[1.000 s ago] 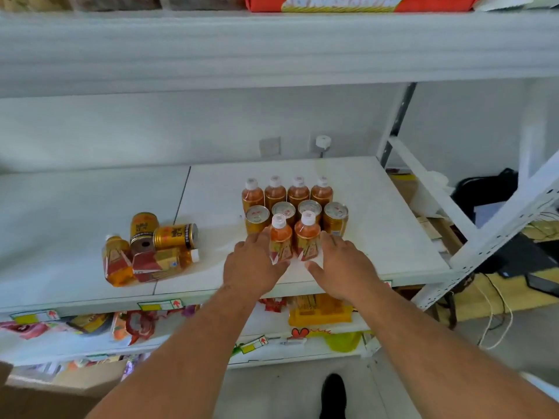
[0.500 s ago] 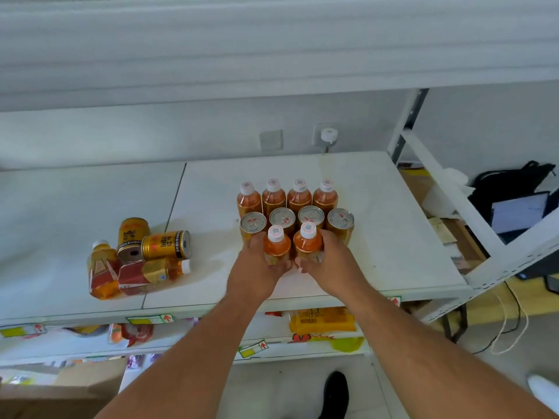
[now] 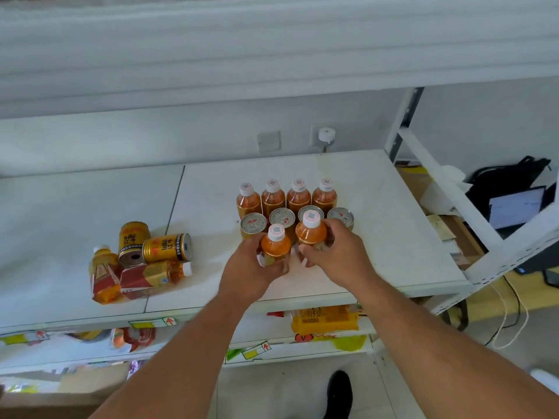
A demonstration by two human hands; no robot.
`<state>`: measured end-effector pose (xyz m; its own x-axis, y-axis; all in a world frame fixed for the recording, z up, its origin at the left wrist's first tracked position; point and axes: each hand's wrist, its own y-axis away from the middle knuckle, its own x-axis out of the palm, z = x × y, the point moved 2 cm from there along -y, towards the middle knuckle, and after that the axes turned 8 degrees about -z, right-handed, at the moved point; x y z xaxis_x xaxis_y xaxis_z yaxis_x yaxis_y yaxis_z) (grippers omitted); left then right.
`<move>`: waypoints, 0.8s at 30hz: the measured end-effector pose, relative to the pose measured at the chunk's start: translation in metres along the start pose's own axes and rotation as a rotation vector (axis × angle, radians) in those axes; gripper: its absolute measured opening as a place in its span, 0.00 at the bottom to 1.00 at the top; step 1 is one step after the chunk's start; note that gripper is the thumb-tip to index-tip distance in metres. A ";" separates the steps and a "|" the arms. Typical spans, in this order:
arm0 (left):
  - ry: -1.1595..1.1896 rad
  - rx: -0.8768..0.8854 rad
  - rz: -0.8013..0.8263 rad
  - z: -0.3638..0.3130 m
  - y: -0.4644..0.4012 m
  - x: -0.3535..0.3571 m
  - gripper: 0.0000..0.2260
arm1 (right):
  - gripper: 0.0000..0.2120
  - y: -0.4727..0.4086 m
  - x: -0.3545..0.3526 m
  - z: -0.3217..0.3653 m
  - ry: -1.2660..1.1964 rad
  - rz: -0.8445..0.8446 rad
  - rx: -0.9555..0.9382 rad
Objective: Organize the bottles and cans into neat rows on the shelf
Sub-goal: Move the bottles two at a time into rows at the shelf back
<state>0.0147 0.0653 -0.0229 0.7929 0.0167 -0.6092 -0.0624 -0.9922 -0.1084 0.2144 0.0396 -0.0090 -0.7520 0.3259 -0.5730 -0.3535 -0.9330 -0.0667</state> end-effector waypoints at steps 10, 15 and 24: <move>0.115 0.116 0.008 -0.034 0.024 -0.019 0.18 | 0.25 0.035 -0.047 0.027 -0.072 -0.074 -0.054; 0.132 0.165 -0.007 -0.058 0.044 -0.021 0.17 | 0.26 0.047 -0.072 0.031 -0.085 -0.089 -0.070; 0.096 0.140 -0.069 -0.101 0.100 -0.004 0.19 | 0.22 0.079 -0.127 0.010 -0.127 -0.075 -0.107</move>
<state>0.0667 -0.0468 0.0483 0.8518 0.0657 -0.5197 -0.0844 -0.9619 -0.2600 0.2765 -0.0744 0.0669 -0.7923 0.4053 -0.4562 -0.3549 -0.9142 -0.1959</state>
